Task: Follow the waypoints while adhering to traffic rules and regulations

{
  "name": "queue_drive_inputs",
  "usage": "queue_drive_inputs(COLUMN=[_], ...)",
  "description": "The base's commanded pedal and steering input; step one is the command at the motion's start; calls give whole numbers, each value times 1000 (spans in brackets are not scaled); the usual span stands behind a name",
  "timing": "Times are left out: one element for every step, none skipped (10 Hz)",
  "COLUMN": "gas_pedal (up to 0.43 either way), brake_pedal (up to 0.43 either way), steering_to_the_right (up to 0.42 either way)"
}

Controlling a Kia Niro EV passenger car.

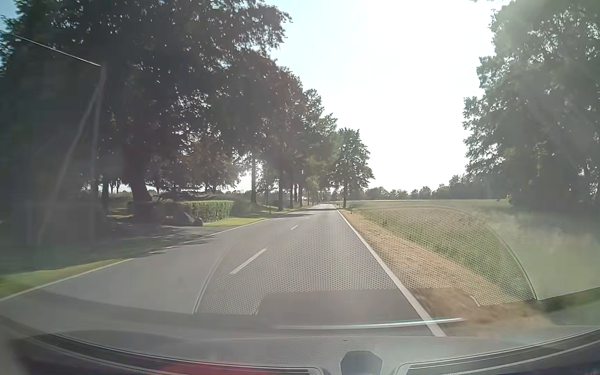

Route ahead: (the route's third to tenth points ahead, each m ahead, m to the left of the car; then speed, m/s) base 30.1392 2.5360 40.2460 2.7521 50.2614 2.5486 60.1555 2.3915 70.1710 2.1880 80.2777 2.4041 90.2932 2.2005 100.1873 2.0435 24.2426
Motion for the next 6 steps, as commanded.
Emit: queue_drive_inputs(gas_pedal=[169,189,189,189,189,189], brake_pedal=[6,6,6,6,6,6], steering_to_the_right=[0,1,2,2,3,3])
